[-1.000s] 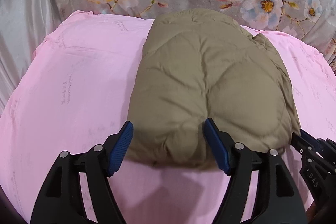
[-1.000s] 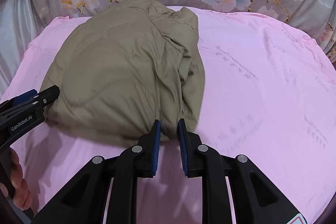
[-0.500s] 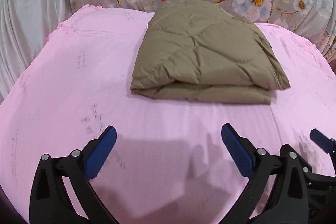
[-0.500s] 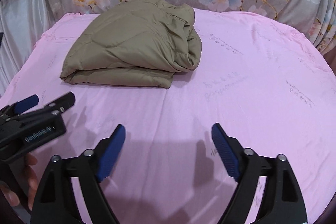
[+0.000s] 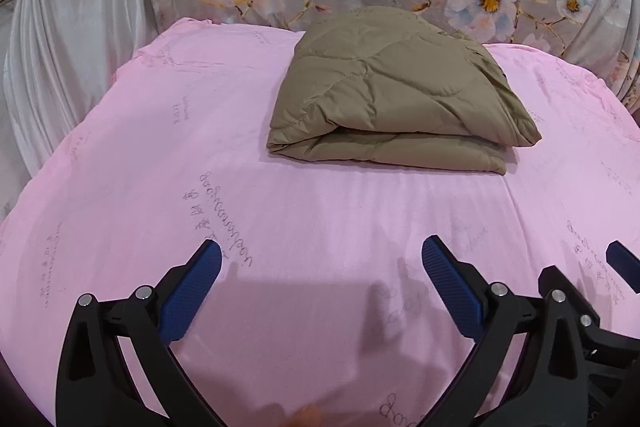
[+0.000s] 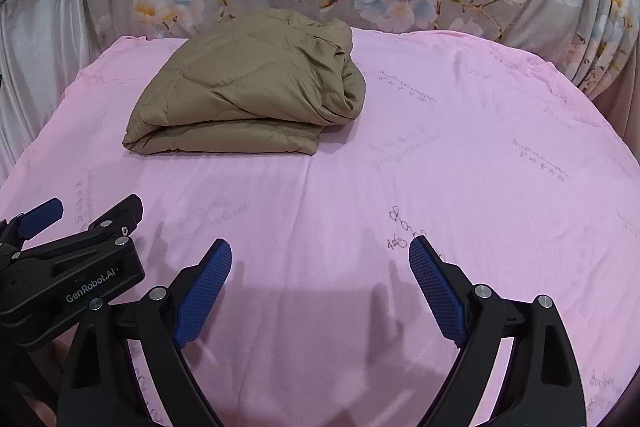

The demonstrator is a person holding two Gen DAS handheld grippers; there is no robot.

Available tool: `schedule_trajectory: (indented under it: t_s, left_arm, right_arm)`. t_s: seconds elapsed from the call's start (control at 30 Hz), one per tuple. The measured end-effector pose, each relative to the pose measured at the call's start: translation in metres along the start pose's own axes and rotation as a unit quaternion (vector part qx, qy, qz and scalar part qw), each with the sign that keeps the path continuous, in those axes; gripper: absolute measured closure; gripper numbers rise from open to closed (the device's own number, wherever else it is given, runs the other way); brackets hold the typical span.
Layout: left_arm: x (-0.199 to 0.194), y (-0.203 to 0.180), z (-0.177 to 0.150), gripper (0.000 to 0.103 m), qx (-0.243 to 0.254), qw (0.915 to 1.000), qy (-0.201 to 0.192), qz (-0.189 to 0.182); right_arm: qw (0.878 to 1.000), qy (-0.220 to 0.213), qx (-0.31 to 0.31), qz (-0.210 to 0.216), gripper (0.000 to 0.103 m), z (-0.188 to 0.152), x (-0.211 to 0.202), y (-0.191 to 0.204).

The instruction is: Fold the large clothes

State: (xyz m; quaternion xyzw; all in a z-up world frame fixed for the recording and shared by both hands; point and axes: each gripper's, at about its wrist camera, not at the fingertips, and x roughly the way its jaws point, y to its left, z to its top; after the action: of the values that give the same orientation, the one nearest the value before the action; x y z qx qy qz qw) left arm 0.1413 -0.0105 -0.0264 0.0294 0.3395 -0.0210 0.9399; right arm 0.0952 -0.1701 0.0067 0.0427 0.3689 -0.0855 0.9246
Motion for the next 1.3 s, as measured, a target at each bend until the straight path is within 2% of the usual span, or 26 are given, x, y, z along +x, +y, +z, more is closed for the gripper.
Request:
schedule_trajectory:
  t_s: [0.2,1.3]
  left_arm:
    - [-0.0058,-0.0023,-0.0016,0.005,0.006,0.9998,-0.014,0.014]
    - [-0.0094,0.001,-0.001,0.005,0.004,0.9997,-0.022,0.013]
  right_arm:
    - [1.0,0.005,0.005,-0.006,0.015,-0.0004,0.0024,-0.0021]
    - [1.0,-0.007,0.003,-0.009,0.015,-0.0006,-0.0026,-0.0008]
